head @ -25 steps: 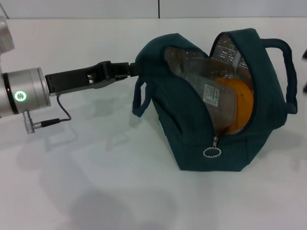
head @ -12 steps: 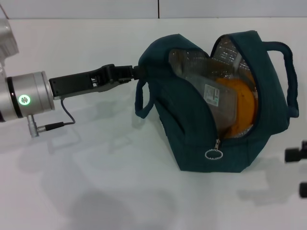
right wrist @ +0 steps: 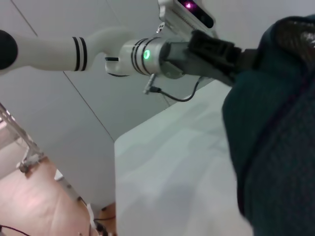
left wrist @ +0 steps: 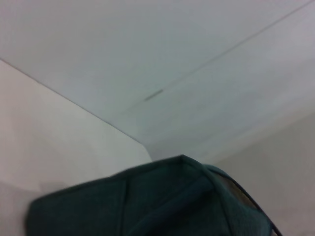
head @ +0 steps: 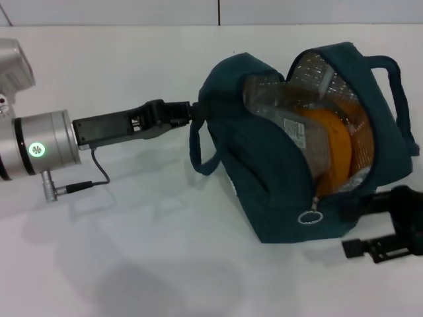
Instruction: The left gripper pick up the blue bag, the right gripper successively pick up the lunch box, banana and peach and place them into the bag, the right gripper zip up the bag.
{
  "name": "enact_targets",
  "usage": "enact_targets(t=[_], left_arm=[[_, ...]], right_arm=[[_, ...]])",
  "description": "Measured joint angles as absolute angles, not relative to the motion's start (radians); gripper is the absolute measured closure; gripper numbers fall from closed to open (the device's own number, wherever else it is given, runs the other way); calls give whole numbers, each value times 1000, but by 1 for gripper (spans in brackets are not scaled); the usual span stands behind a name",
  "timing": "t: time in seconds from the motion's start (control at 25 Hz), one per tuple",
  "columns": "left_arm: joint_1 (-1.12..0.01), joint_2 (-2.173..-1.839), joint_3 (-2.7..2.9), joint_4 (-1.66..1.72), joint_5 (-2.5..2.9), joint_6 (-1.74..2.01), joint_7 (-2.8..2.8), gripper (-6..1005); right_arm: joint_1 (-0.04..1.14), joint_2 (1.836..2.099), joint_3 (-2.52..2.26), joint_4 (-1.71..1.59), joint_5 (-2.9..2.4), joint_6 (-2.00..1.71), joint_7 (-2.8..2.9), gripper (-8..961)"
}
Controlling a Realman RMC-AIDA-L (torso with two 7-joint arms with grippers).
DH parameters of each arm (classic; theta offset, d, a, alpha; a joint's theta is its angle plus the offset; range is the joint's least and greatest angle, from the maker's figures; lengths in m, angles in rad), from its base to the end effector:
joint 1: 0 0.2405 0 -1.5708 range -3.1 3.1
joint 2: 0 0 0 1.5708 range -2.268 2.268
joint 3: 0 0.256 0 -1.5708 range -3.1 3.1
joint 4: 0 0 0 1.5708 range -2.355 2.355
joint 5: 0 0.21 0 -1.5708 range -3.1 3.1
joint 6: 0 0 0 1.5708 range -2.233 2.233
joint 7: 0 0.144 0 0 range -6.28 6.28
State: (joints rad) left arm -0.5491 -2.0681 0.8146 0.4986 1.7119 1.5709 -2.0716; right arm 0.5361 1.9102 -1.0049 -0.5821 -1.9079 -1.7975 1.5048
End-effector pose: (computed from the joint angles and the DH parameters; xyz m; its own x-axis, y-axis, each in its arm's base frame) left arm -0.2359 0.3295 -0.0155 0.1756 0.8381 0.5165 0.7919 -0.4320 0.4317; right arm 0.2639 0.2972 0.0218 0.8381 -0.4408 -0.3215 -0.3977 -0.8969 0.1932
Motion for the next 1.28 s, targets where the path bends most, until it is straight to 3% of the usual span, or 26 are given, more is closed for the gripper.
enact_targets(t=[0.2, 0.44, 0.64, 0.8, 1.08, 1.28], left_arm=[[-542, -2075, 817, 487, 1711, 1629, -2072, 926], [-524, -2077, 820, 480, 1712, 1641, -2066, 926], [-522, -2073, 816, 478, 1710, 1626, -2058, 926], [-522, -2072, 791, 479, 1708, 1604, -2043, 925], [-535, -2067, 747, 486, 1707, 1571, -2026, 925], [-542, -2065, 742, 487, 1707, 1564, -2025, 925]], right_arm=[[590, 1921, -1001, -604, -1915, -1748, 1505, 218], [632, 1914, -943, -632, -1899, -1720, 1504, 218], [663, 1935, -928, -639, -1912, -1725, 1501, 218], [645, 1945, -938, -636, -1940, -1737, 1502, 218], [557, 1928, -933, -635, -1944, -1809, 1506, 219], [501, 1934, -943, -634, -1945, -1804, 1495, 219]])
